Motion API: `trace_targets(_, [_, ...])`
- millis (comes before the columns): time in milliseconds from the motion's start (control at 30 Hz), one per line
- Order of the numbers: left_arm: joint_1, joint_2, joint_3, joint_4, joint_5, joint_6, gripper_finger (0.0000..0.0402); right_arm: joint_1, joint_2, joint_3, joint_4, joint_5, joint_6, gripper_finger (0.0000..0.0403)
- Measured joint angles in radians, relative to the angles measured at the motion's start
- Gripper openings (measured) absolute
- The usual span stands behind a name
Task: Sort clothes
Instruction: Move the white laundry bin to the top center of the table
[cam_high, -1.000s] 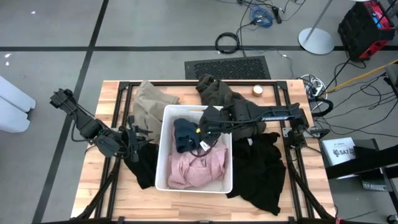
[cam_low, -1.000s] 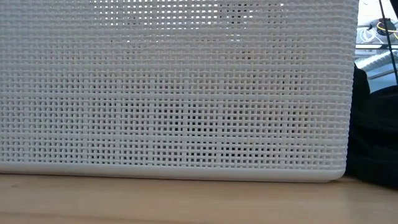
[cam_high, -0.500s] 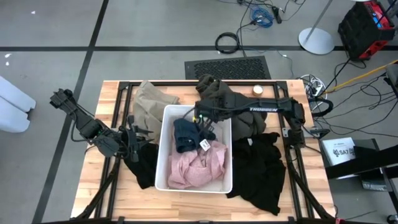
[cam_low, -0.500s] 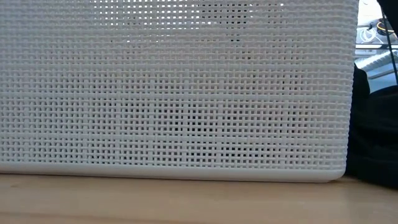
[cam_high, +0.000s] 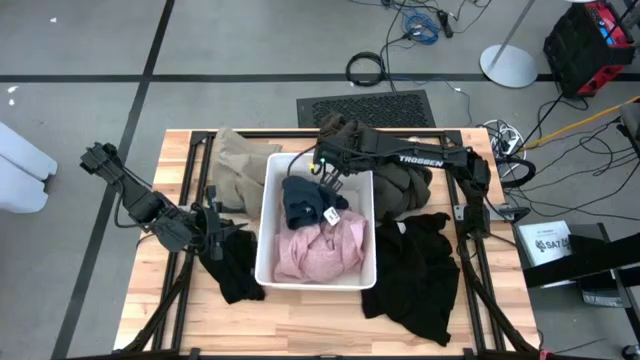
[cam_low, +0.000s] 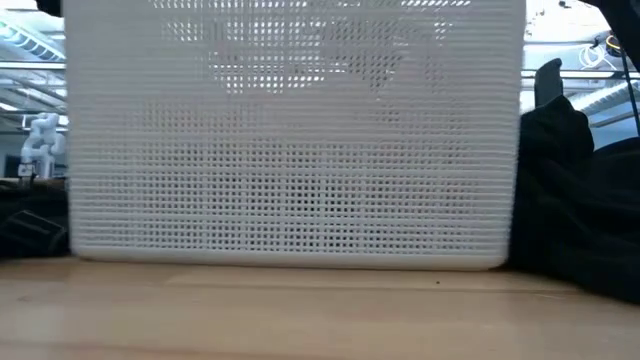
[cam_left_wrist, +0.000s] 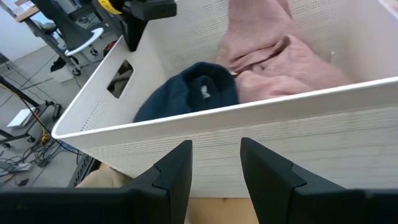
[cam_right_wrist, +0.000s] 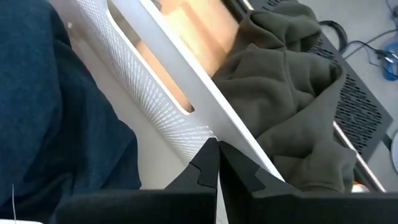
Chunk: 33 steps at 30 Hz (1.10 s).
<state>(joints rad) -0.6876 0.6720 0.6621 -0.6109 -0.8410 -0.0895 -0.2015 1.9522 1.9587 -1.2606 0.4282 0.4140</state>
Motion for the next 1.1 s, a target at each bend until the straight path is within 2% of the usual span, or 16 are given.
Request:
trace_targets(367, [0.000,0.000,0.000,-0.004,0.000,-0.001,0.0145,-0.077,0.000,0.000,-0.015,0.042,-0.042,0.0000])
trace_targets(567, [0.000,0.000,0.000,-0.003,-0.001,-0.001,0.0145,-0.110,0.000,0.000,0.140,0.036,-0.141,0.0000])
trace_targets(733, [0.000,0.000,0.000,-0.003,-0.002,-0.001,0.0145,-0.123,0.000,0.001,0.279,-0.120,-0.235,0.0000])
trace_targets(1100, [0.000,0.000,0.000,-0.002,-0.005,-0.007,0.0145,-0.072,-0.062,0.001,0.187,-0.317,-0.180,0.0000])
